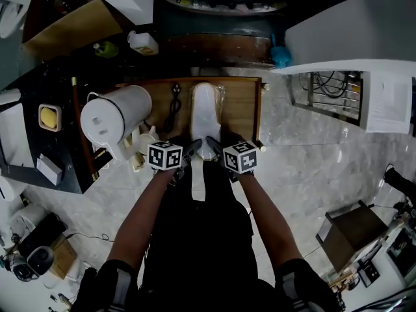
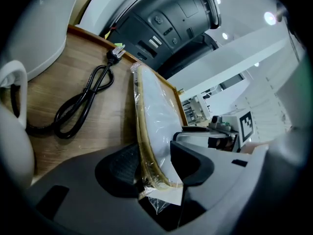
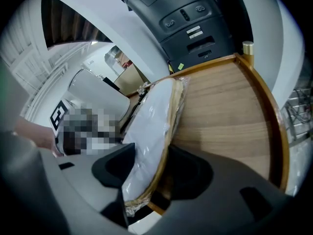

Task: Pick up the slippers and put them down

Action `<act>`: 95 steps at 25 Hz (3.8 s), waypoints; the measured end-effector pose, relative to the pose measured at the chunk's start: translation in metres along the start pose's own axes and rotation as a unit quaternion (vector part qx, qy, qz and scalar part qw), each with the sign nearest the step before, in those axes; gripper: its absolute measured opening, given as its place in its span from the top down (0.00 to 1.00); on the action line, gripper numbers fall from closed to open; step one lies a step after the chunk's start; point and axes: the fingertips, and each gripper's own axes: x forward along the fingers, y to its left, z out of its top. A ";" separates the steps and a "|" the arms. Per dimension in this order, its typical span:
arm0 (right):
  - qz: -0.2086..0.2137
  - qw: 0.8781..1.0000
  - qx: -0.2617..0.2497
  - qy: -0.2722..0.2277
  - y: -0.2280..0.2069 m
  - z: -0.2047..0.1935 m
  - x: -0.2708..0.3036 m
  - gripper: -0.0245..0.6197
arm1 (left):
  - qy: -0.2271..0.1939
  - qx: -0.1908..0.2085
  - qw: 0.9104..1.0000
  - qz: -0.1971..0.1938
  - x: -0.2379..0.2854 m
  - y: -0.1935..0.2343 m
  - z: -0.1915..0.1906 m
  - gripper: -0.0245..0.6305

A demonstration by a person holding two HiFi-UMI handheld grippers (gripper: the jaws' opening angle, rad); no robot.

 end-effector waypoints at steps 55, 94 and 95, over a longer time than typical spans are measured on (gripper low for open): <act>0.107 0.985 -0.127 -0.040 0.112 0.044 -0.121 0.95 | -0.152 0.068 0.984 -0.059 -0.136 -0.127 0.040 0.78; 0.104 0.947 -0.281 -0.114 0.146 0.028 -0.223 0.95 | -0.204 0.159 0.964 -0.068 -0.133 -0.227 0.007 0.94; 0.106 0.947 -0.280 -0.114 0.145 0.028 -0.223 0.95 | -0.203 0.160 0.964 -0.067 -0.132 -0.228 0.007 0.94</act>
